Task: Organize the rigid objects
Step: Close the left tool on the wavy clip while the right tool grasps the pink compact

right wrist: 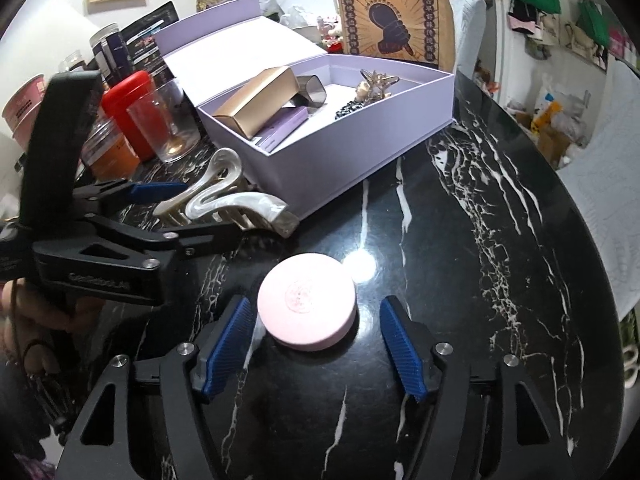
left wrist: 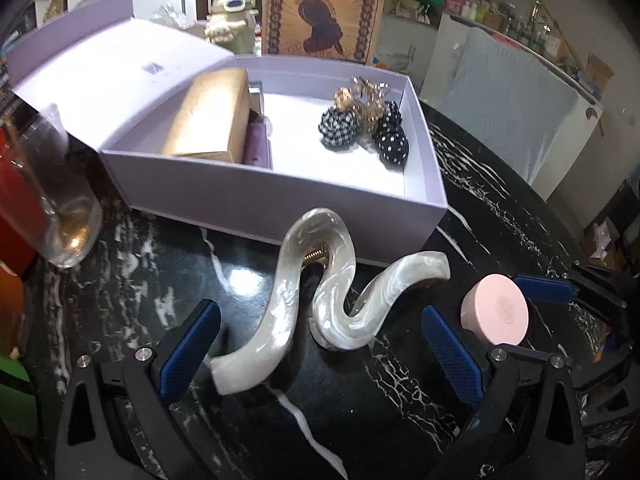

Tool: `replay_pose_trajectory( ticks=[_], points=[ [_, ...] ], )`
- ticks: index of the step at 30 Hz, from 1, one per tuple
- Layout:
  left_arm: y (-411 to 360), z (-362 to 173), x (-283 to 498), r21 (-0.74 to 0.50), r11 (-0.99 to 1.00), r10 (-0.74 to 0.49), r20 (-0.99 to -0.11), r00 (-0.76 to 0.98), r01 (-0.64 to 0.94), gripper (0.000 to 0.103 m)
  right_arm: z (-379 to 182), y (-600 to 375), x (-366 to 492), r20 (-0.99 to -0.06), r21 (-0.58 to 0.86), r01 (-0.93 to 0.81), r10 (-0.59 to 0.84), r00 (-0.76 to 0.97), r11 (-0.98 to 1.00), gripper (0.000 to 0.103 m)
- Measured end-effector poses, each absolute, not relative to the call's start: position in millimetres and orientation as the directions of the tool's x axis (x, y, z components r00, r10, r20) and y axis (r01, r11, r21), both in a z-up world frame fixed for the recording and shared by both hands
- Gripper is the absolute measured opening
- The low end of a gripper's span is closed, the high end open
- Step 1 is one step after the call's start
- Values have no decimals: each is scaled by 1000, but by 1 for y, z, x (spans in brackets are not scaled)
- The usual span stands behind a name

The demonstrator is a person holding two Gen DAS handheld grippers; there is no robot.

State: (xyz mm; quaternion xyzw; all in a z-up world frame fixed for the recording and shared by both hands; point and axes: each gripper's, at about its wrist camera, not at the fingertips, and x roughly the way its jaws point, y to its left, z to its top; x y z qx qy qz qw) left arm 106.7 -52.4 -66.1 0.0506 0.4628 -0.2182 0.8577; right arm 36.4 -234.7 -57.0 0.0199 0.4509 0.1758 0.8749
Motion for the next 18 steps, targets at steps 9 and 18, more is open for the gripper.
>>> replay_pose_trajectory(
  ticks=[9,18],
  points=[
    [-57,-75,112,-122,903,-326,-820,471,412,102,-59,-235,37,-783,162,-292,303,543,942,74],
    [-65,-75,103,-35,908,-267,-816,513,417,80,-59,-229,37,-790,129,-294,278,547,947,75]
  ],
)
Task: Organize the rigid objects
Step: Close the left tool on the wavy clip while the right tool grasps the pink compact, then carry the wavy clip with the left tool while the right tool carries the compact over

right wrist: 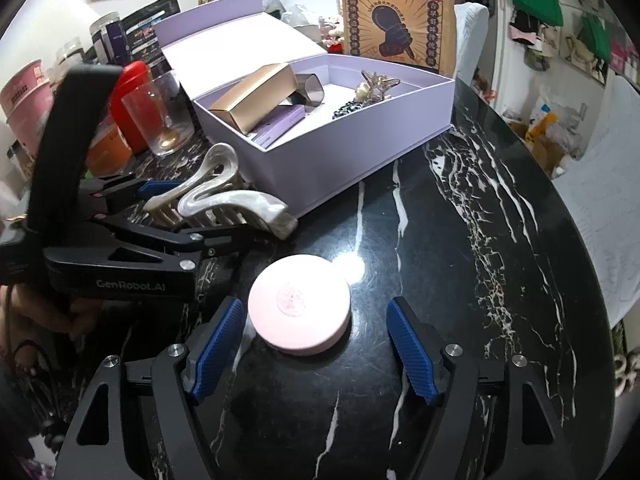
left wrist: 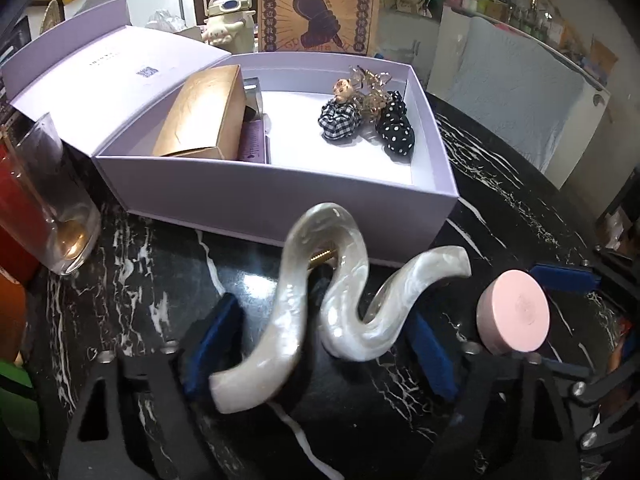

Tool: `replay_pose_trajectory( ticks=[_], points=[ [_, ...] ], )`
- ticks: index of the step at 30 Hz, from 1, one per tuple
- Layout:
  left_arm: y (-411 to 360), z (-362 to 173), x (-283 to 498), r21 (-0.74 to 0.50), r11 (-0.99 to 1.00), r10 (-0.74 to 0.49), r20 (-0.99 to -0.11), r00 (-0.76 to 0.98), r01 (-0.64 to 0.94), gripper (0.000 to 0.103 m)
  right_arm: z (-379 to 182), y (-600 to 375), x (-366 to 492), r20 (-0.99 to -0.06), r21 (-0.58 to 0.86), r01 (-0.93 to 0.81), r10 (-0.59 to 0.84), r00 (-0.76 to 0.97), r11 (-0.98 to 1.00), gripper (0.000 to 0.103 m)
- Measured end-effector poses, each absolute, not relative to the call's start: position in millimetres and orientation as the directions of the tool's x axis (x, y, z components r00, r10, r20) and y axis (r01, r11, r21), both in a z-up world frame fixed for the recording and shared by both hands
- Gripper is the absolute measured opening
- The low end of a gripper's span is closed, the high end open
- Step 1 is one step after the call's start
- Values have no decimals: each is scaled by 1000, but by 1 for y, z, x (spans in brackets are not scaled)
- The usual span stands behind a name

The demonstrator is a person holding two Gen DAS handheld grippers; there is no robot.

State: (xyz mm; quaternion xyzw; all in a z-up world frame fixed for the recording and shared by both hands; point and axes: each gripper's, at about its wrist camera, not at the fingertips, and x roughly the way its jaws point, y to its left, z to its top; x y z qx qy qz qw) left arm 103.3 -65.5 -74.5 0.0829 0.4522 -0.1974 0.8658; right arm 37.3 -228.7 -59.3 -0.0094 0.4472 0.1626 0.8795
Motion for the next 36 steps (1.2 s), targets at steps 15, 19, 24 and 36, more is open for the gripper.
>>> replay_pose_trajectory(
  ticks=[15,19,24,36],
  points=[
    [-45,-68,72,-102,940,-271,-805,528,326,58,-60,-219,26,-771,124,-311,289,568,942,51],
    [-33,-68,64,-130,948,-272,-806,526,291,58,-59,-217,20,-768,130,-316,297,567,940,50],
    [-20,-67,55,-163,953,-278,-806,522,256,58,-59,-212,10,-768,136,-328,309,561,935,51],
    [-6,-55,31,-171,964,-258,-794,550,204,58,-58,-203,-7,-773,147,-361,335,539,921,50]
  ],
)
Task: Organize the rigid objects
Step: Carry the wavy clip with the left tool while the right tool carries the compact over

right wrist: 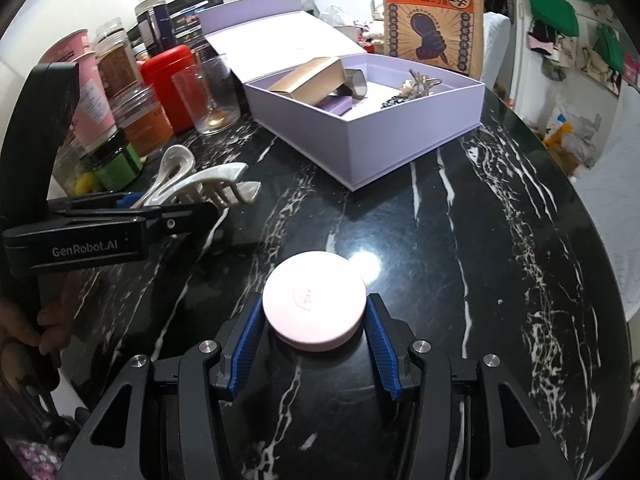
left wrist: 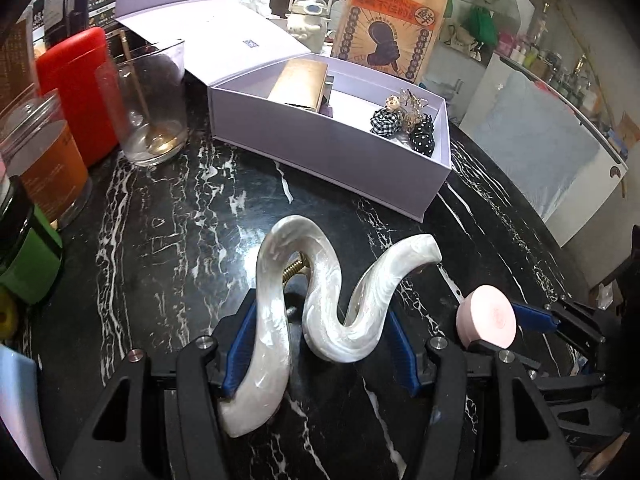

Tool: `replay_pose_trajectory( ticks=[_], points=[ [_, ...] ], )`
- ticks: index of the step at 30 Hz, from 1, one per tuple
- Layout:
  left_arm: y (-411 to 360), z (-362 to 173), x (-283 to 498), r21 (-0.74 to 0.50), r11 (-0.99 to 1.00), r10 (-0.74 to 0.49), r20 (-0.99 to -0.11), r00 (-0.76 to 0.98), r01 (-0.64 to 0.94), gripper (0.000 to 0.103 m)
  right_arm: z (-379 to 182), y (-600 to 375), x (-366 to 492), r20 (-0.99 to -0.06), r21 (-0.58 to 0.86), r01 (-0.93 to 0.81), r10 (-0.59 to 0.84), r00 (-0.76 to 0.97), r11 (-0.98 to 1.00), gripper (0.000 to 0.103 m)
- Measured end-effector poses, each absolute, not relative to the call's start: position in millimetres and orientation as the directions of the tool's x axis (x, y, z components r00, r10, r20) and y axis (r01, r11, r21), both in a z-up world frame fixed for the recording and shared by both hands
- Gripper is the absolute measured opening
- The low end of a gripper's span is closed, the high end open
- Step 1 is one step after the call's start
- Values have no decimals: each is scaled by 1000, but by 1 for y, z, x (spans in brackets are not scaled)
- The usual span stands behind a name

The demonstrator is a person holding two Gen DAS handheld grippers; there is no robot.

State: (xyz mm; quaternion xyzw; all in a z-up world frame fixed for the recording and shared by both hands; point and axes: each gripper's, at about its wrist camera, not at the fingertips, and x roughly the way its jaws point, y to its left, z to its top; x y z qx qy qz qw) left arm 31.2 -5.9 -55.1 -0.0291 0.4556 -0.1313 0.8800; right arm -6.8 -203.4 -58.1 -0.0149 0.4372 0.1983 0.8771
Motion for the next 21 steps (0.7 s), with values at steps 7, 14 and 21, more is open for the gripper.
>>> replay_pose_trajectory(
  ticks=[7,14,21],
  points=[
    [-6,-49,22,-172,968,-248,-792,559,185,58,-56,-202,-12,-764,158,-374,353,540,914,50],
    [-4,-45,21,-182,969,-246,-791,560,169,58,-47,-200,-13,-756,154,-390,362,546,908,50],
    [-2,-35,24,-184,968,-249,-783,570,170,58,-37,-199,-13,-750,143,-401,364,552,905,50]
  ],
)
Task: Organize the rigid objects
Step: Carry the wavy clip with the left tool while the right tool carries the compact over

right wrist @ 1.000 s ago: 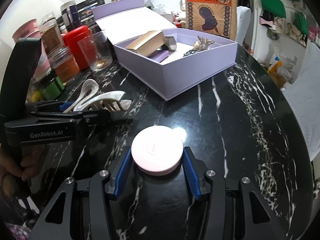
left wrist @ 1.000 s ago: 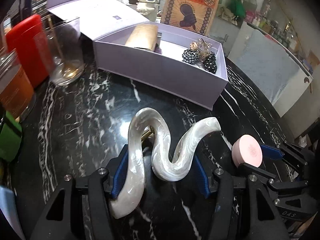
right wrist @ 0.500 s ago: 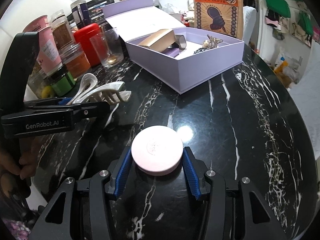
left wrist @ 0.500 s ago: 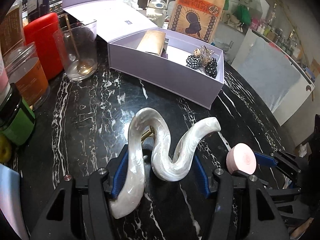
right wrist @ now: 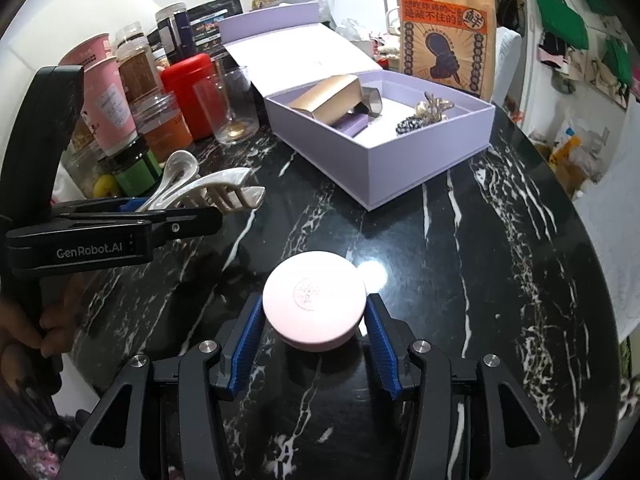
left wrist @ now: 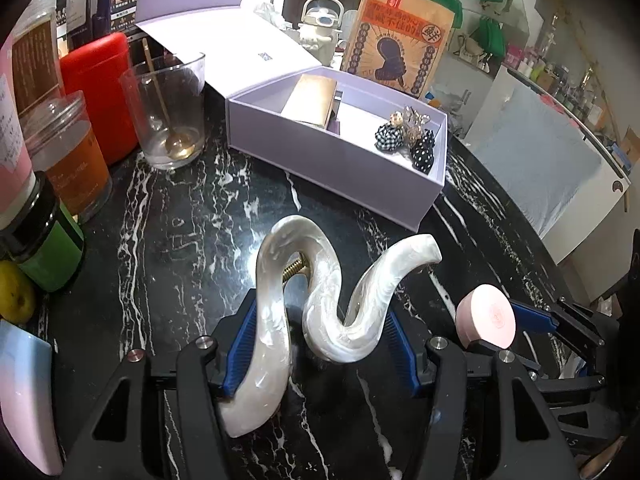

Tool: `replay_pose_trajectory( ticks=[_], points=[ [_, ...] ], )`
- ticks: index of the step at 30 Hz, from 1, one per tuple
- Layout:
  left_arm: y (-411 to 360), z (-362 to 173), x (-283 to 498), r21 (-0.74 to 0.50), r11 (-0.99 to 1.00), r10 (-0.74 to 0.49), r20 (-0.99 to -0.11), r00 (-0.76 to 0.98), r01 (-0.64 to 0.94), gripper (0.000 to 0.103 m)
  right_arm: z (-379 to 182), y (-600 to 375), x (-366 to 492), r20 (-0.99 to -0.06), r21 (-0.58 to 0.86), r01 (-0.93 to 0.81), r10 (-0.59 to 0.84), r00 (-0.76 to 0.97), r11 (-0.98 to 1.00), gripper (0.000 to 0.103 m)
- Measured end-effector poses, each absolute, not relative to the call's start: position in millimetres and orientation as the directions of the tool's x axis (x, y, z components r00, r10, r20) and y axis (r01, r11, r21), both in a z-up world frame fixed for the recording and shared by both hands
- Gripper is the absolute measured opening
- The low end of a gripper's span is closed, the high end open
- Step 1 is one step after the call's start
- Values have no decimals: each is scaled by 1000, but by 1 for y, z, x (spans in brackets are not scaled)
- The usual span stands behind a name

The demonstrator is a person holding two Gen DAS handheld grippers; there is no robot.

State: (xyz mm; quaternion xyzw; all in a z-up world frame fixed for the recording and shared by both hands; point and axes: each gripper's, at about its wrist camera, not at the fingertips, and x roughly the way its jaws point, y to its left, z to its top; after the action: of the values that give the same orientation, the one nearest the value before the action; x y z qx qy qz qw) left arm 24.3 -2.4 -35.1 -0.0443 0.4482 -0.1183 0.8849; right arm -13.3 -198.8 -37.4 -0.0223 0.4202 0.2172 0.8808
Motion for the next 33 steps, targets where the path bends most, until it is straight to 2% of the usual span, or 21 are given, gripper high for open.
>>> replay_pose_trajectory(
  ticks=[14,33],
  points=[
    [4,-3,38,-189,971,-240,-750,616,148,58,-11,-198,3,-724,160,-440,409,556,883,50],
    [-18,20,66,-166,965,-259,-729,634,203,58,7,-206,27,-709,161,-432,409,575,887,50]
  ],
)
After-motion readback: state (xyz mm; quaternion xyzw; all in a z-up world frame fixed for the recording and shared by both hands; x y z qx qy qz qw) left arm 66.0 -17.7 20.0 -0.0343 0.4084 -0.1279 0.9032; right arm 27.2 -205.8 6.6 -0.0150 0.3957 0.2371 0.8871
